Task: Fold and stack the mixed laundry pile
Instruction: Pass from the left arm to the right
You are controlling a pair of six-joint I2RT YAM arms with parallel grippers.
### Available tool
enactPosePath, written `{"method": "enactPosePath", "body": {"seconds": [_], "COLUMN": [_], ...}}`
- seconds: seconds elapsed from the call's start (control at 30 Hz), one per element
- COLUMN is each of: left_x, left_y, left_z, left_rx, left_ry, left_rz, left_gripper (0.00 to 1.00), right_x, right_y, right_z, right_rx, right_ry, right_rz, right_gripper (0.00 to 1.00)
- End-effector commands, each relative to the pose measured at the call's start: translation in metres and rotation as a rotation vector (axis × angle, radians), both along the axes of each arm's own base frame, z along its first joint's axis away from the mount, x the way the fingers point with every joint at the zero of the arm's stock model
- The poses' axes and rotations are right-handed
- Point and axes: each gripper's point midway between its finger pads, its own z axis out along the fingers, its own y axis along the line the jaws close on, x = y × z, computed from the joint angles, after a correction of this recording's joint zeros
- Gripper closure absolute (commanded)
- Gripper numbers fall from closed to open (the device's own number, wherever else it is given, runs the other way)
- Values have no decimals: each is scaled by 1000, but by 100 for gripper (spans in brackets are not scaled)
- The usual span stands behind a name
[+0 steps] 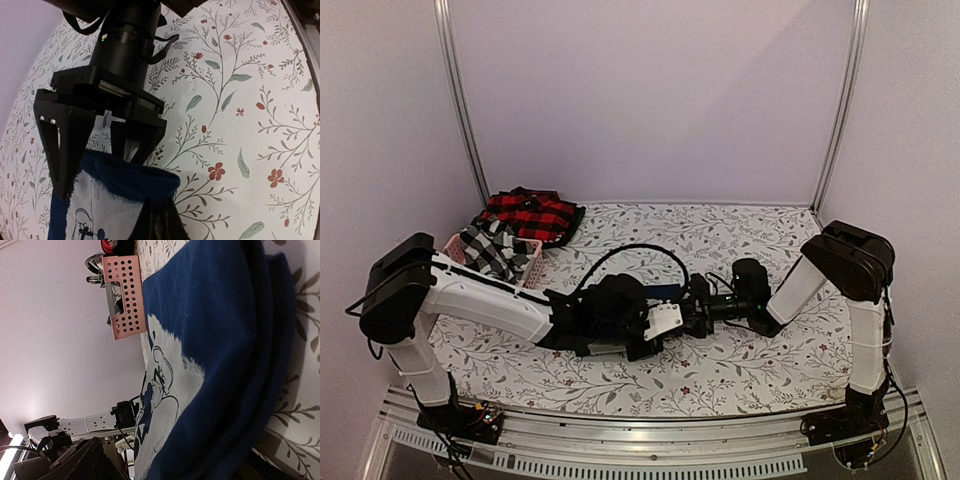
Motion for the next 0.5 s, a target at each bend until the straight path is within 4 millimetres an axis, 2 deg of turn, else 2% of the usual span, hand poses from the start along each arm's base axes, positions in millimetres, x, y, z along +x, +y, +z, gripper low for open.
{"method": "enactPosePath", "body": {"seconds": [0.0, 0.27, 0.37, 0.47], "left_x": [-17, -27, -29, -33], "left_y": [-11, -12, -13, -14], "left_z": [24, 27, 26, 25], "left_rx": [-58, -52, -48, -39], "left_ry": [-14, -17, -21, -24], "left_rz": [-57, -79, -88, -95], "left_gripper": [100, 100, 100, 100], "right_x": [0, 2, 4, 5], "right_y": [5, 9, 10, 10], "right_z": [-24, -43, -46, -51], "right_rx": [-24, -39, -42, -49], "right_ry": [109, 179, 186, 196], "right_rz": [-14, -20, -26, -31], "right_gripper": [21, 34, 47, 66]}}
